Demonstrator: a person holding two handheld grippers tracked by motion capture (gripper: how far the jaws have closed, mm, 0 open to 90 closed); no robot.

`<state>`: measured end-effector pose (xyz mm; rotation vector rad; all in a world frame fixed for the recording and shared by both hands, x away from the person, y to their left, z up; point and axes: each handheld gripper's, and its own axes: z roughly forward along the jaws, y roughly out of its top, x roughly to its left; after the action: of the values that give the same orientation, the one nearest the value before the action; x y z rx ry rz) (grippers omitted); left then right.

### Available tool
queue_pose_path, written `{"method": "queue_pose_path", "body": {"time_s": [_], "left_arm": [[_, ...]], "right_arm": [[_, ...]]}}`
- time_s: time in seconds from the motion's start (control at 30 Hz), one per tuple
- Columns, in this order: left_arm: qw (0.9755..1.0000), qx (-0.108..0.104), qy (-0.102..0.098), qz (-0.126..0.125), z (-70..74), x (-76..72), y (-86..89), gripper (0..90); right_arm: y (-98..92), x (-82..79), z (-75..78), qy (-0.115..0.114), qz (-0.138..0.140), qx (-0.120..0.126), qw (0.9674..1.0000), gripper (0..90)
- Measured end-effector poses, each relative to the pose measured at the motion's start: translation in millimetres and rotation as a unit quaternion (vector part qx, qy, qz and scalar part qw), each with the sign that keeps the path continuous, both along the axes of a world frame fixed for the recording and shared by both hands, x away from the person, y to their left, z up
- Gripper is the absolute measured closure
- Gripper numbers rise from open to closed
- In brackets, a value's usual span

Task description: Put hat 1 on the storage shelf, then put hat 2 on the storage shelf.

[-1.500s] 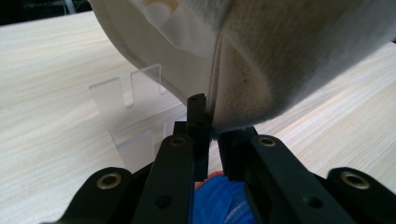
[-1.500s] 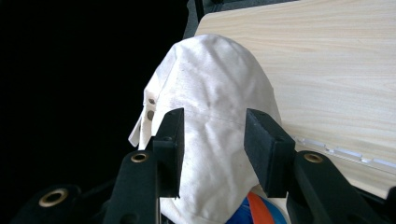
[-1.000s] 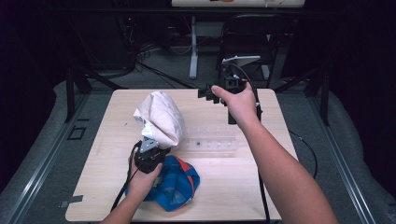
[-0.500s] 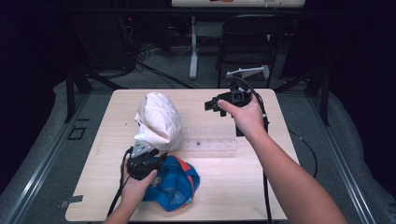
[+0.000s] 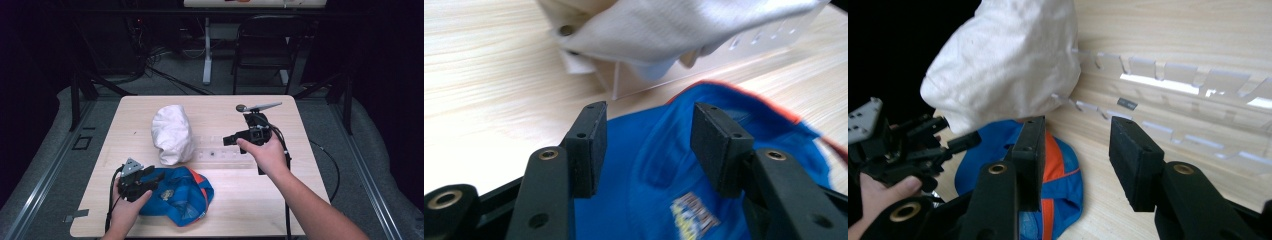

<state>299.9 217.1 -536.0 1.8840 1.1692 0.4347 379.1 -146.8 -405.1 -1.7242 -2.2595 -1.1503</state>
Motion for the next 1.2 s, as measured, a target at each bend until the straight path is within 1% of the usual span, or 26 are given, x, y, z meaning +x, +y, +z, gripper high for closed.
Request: {"method": "queue_pose_path", "body": {"time_s": [0.07,0.17,0.23,0.3,0.4,0.43,0.47,0.5,0.6,0.73,0.8,0.87,0.9,0.93,1.0,1.07,1.1,1.2], "left_arm": [[1.0,0.008,0.006,0.002,-2.0,0.1,4.1,49.2],[0.9999,0.0,0.007,0.009,-3.8,0.6,8.1,48.9],[0.9999,-0.004,0.006,0.011,-5.4,0.2,9.3,48.5],[0.9999,-0.002,0.006,0.011,-7.0,-1.1,10.2,48.3],[0.9999,-0.004,0.006,0.011,-8.4,-2.4,13.9,48.3],[0.9999,-0.007,0.005,0.014,-8.3,-2.7,14.9,48.3],[0.9998,-0.012,0.004,0.017,-7.8,-2.9,17.0,48.2],[0.9997,-0.014,0.001,0.021,-7.6,-3.2,17.8,47.6],[0.9995,-0.022,0.002,0.024,-7.3,-4.2,23.6,47.2],[0.9993,-0.02,0.004,0.03,-7.2,-4.4,28.5,47.2],[0.9989,-0.026,0.0,0.039,-6.0,-3.6,30.5,47.2],[0.9987,-0.031,0.002,0.041,-5.5,-2.9,31.9,46.9],[0.9986,-0.033,0.002,0.041,-6.0,-2.6,32.0,46.8],[0.9988,-0.031,0.005,0.038,-6.3,-2.5,31.9,46.8],[0.9989,-0.027,0.003,0.038,-6.7,-2.3,31.6,46.7],[0.999,-0.027,0.007,0.035,-6.9,-2.3,33.3,46.6],[0.9988,-0.03,0.004,0.038,-8.0,-2.2,33.9,46.6],[0.9987,-0.032,0.009,0.038,-7.9,-1.1,36.4,46.4]], "right_arm": [[2.3,-4.1,-9.1,0.001,0.005,-0.001,1.0,58.8],[5.2,-10.0,-20.2,0.008,0.01,-0.003,0.9999,58.5],[7.6,-14.6,-26.8,0.004,0.011,-0.004,0.9999,58.5],[9.5,-18.8,-32.3,0.002,0.013,-0.005,0.9999,58.4],[12.8,-24.0,-39.3,0.002,0.023,-0.008,0.9997,58.2],[13.3,-25.2,-40.7,0.002,0.026,-0.011,0.9996,58.1],[14.1,-26.0,-42.0,0.0,0.025,-0.007,0.9997,58.0],[14.3,-27.0,-43.7,0.0,0.029,-0.009,0.9995,57.9],[16.2,-28.8,-48.5,-0.002,0.033,-0.011,0.9994,57.7],[18.5,-28.4,-57.6,0.004,0.04,-0.014,0.9991,57.7],[19.3,-29.0,-63.0,0.009,0.04,-0.014,0.999,57.7],[21.1,-31.6,-69.2,0.014,0.033,-0.007,0.9994,57.7],[20.5,-32.2,-70.1,0.017,0.039,-0.011,0.999,57.7],[20.4,-33.7,-71.5,0.015,0.041,-0.011,0.999,57.7],[20.5,-37.2,-73.7,0.013,0.044,-0.013,0.9989,57.8],[21.0,-39.9,-76.2,0.01,0.042,-0.013,0.999,57.8],[21.3,-41.3,-78.2,0.01,0.044,-0.013,0.9989,57.9],[23.9,-45.0,-86.9,0.016,0.053,-0.02,0.9983,58.0]]}}
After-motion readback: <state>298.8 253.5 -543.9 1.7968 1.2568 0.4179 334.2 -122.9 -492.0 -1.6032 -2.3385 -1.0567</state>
